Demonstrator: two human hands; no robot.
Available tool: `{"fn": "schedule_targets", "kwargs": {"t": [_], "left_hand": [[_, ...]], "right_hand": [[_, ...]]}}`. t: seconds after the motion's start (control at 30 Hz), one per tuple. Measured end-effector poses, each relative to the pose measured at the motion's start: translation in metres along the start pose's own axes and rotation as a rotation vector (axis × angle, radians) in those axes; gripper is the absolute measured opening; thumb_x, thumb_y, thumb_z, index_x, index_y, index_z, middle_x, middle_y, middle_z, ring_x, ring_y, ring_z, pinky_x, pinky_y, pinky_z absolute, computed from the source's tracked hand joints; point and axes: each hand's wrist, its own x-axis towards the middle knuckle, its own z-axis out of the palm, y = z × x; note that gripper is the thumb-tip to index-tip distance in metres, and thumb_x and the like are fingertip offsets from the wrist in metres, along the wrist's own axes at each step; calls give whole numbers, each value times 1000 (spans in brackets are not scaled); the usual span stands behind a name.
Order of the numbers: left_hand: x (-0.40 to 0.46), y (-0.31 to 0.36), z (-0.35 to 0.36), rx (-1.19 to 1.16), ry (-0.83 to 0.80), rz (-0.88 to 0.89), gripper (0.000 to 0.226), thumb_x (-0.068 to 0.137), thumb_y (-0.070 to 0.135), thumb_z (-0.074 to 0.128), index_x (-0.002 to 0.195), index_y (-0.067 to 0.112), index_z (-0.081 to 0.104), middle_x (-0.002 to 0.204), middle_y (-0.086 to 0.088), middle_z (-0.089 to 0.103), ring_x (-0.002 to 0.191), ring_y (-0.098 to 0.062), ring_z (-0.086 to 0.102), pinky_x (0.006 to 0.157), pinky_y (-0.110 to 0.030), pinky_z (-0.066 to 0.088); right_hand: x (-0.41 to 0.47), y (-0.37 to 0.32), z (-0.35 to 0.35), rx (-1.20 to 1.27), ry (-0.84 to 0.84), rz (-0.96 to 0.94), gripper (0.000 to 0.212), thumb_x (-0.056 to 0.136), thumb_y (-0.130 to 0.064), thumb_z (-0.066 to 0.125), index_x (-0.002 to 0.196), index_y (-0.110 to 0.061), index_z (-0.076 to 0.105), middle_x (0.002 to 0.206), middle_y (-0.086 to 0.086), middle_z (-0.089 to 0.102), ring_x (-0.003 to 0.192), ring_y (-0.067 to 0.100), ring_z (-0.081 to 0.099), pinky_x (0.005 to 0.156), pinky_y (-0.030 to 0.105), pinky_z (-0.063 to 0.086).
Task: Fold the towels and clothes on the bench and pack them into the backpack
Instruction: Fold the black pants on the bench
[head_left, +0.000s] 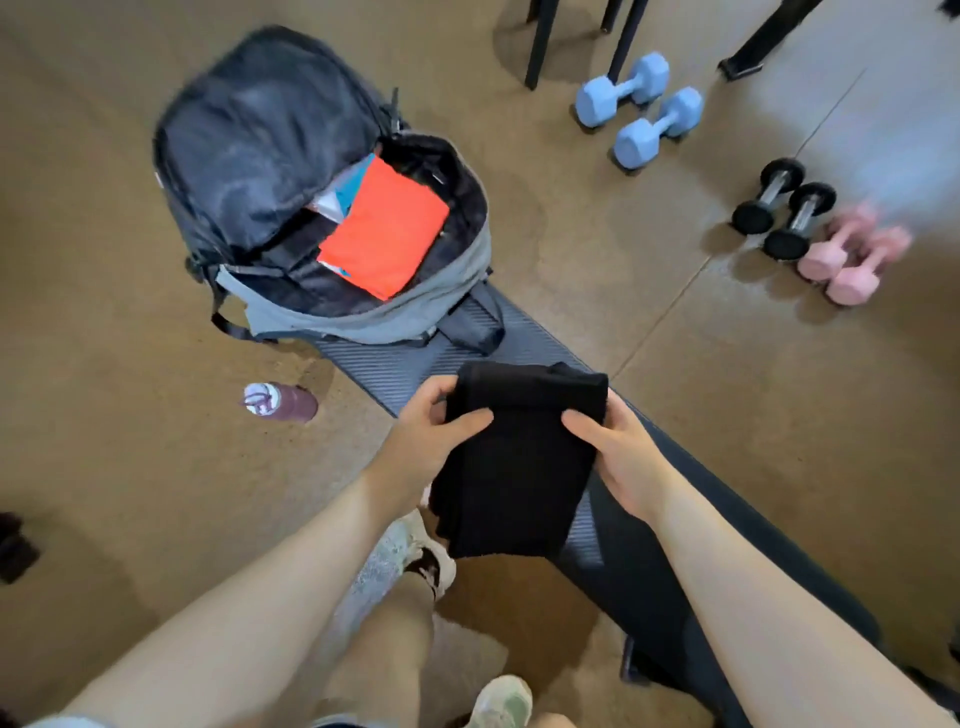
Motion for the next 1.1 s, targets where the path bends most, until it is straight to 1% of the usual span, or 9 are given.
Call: {"fn": "schedule_targets", "kwargs": {"t": [0.17,0.27,0.37,0.53,0.67,0.77,0.83,0.97,1.1], "left_hand": [[-5,78,-49,-51,97,86,24,88,5,58,110,12,55,100,-9,69,90,-19,65,82,-29,53],[8,115,-79,-89,163,180,20,87,2,57,105,12,56,86,3,72,81,-9,66,74,-22,53],[41,149,-106,-47,238,255,20,86,3,60,101,15,59,86,6,72,81,-8,66,74,-23,54],[149,178,-150,414,371,315,38,83,27,66,119,20,58,115,4,65,107,-13,59,96,-36,47],[228,172,-173,720,380,294,43,88,31,59,130,22,53,129,3,58,121,-16,50,105,-32,37],[256,155,-182,1081,446,224,54,91,27,56,141,19,37,141,-5,45,129,-24,41,105,-36,35],[253,141,-179,1310,478,357,68,81,19,69,140,10,37,140,-14,44,126,-32,43,102,-42,39],[234,96,-164,1661,226,643,83,58,36,82,131,18,48,139,-14,47,125,-32,45,104,-44,36],[235,83,-155,1780,112,450,85,68,44,75,141,31,33,149,-10,32,135,-33,31,110,-43,26]], "right_hand": [[28,-77,77,33,-120,-27,27,89,-6,56,111,-21,59,107,0,70,101,16,65,84,28,54],[57,-102,120,56,-179,-45,26,89,-7,54,111,-19,60,104,-1,71,100,14,66,79,23,53],[96,-123,154,159,-169,-43,29,90,-11,54,117,-18,59,113,3,69,106,19,63,86,31,53],[183,-129,189,328,-104,-2,36,93,-22,54,129,-21,54,122,3,65,112,22,61,95,39,50],[251,-110,201,333,26,137,26,92,-24,57,118,-20,58,112,2,68,102,22,64,91,40,50],[286,-90,204,-88,270,128,24,88,-22,62,109,-14,57,112,7,65,98,21,60,93,38,48],[289,-90,199,-510,316,-47,41,84,-25,64,120,-10,50,117,4,60,104,20,56,95,35,44],[262,-100,175,-1113,97,-282,50,89,-36,54,132,-14,41,118,6,59,106,28,58,88,38,47],[241,-105,138,-1640,-280,-609,53,89,-54,34,112,-16,63,93,-1,68,86,22,66,80,35,50]]}}
